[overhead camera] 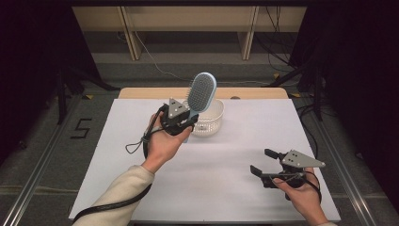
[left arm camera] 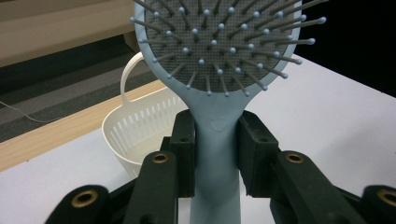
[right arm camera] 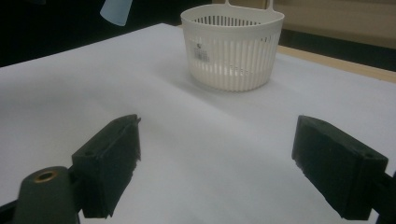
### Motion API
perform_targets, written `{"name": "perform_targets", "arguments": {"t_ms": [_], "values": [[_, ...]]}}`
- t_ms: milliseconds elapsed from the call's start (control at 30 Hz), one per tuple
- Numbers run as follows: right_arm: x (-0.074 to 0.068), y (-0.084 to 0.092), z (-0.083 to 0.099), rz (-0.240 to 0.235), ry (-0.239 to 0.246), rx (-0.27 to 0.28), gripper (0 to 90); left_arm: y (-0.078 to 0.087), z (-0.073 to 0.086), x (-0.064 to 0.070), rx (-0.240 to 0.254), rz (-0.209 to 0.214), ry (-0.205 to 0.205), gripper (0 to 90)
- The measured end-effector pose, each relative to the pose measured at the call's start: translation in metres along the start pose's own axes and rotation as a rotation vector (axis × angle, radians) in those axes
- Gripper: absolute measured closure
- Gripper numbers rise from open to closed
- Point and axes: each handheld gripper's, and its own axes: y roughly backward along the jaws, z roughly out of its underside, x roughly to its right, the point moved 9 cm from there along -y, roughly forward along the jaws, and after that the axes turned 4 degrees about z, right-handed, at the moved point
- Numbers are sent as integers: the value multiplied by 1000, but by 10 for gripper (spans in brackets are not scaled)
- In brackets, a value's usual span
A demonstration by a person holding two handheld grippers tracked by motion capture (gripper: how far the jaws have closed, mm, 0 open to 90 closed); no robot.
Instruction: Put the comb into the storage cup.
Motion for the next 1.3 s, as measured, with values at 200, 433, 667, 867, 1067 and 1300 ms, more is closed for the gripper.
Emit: {"name": "perform_targets", "arguments": {"t_ms": [200, 433, 667, 867, 1067, 1300], "values": [[0, 0, 0, 0, 2, 2, 160, -1, -1, 2, 2, 4, 0, 695], [-1, 0, -1, -2, -1, 4, 160, -5, -4, 3, 6, 7, -1, 695], [-1, 0, 0, -2, -2, 4, 160, -7, -6, 4, 9, 12, 0, 695], [-1, 0, -1, -2, -5, 5, 160, -7, -6, 2, 10, 8, 5, 695], [0, 0, 0, -4, -7, 5, 160, -7, -7, 1, 13, 12, 11, 695], [0, 0, 0, -4, -4, 4, 160, -6, -8, -1, 19, 8, 14, 695]]}}
